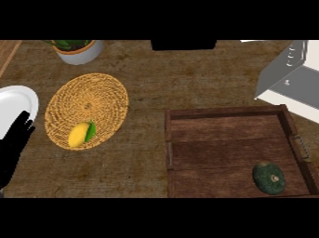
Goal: Pick the sweet potato from the tray and place it in the tiered shelf
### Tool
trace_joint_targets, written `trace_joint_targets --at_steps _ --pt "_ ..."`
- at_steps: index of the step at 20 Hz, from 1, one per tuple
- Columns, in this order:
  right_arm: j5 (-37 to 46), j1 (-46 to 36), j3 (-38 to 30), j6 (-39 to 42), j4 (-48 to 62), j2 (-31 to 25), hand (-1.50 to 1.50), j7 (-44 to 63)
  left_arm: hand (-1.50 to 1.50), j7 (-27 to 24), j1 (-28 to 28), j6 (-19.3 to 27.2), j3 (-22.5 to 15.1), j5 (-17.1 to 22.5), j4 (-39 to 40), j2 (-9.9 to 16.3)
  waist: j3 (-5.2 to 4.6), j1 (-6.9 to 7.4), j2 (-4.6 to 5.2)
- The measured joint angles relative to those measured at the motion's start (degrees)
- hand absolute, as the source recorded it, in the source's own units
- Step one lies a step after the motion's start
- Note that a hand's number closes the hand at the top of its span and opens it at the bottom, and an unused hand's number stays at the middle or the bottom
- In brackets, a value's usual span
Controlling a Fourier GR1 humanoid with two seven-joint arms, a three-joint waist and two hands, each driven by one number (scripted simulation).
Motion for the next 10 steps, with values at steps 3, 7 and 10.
trace_joint_targets --at_steps 3,7,10 --pt "-1.72 6.11 -7.63 4.94 3.67 -3.93 -1.50 -0.67 0.00 0.05 1.14 0.12 0.71 0.37 -0.97 -0.04 0.05 -0.82 -0.14" --pt "-2.46 15.29 -16.62 13.09 9.72 -8.41 -1.50 -2.89 0.00 -0.38 2.17 0.48 1.32 0.36 -1.31 -0.34 0.10 -1.91 -0.27" --pt "-2.47 22.35 -23.36 18.62 14.19 -10.06 -1.50 -6.80 0.00 -0.10 2.96 0.42 1.75 0.67 -2.09 -0.35 0.15 -2.50 -0.37"
